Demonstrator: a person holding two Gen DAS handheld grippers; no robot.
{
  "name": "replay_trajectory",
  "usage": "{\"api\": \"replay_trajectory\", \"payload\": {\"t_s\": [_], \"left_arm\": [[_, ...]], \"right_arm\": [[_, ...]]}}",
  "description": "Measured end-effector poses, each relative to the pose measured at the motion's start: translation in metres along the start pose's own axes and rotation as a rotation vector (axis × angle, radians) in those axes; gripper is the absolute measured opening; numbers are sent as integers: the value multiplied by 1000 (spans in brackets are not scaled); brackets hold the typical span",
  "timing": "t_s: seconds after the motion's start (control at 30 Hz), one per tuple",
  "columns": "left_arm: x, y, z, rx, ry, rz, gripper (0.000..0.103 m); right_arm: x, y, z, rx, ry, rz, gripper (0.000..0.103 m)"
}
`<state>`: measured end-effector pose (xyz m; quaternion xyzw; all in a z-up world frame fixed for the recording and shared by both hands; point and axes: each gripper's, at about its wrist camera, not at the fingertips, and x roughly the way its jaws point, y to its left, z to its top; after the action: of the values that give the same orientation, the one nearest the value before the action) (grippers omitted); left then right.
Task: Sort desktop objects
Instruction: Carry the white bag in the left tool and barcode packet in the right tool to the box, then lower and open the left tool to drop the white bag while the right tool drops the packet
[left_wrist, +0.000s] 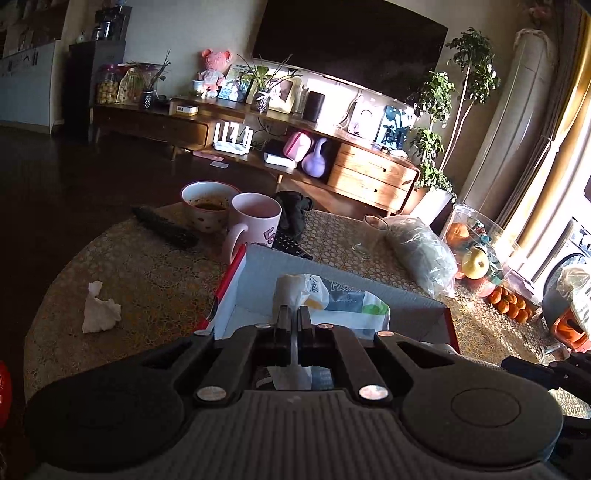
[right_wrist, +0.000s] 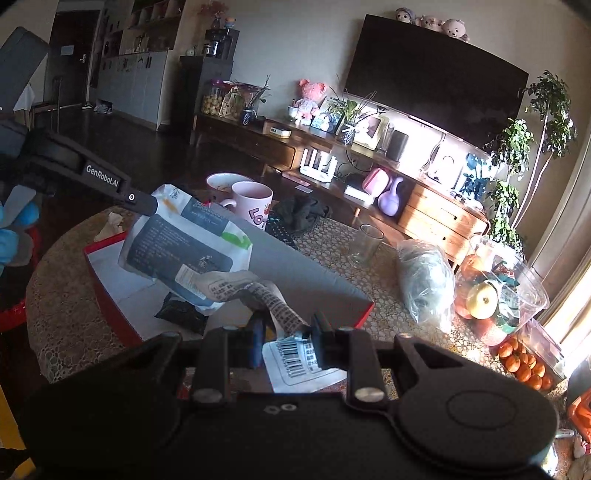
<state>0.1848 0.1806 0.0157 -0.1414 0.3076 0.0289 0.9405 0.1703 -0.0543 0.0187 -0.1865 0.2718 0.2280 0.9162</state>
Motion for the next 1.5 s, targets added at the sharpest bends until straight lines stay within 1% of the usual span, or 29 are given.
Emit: {"api": "replay_trajectory", "payload": {"t_s": [0.3, 0.4, 0.53, 0.6, 0.73, 0.8, 0.97, 1.13, 1.27, 1.5], "left_arm": [[28, 8, 6, 19, 14, 39, 2], [39, 8, 8, 28, 23, 53, 2], [52, 9, 12, 43, 32, 73, 2], [59, 10, 14, 39, 44, 82, 2], [75, 7, 14, 74, 63, 108, 2], [83, 4, 14, 91, 74, 112, 2], [102, 0, 12, 121, 106, 124, 2], [122, -6, 12, 179, 160, 154, 2], [135, -11, 8, 216, 210, 161, 2], [146, -13, 5, 241, 268, 168, 2]], "right_arm": [[21, 12, 1, -22, 29, 48, 26], [28, 18, 3, -52, 39, 67, 26], [36, 26, 7, -122, 54, 96, 25], [40, 28, 9, -134, 64, 114, 21], [49, 38, 8, -165, 82, 129, 21], [54, 42, 8, -180, 91, 127, 19], [62, 45, 2, -173, 125, 153, 18], [65, 42, -3, -144, 140, 163, 23], [69, 37, -4, -127, 150, 174, 26], [71, 31, -4, -76, 160, 188, 28]]}}
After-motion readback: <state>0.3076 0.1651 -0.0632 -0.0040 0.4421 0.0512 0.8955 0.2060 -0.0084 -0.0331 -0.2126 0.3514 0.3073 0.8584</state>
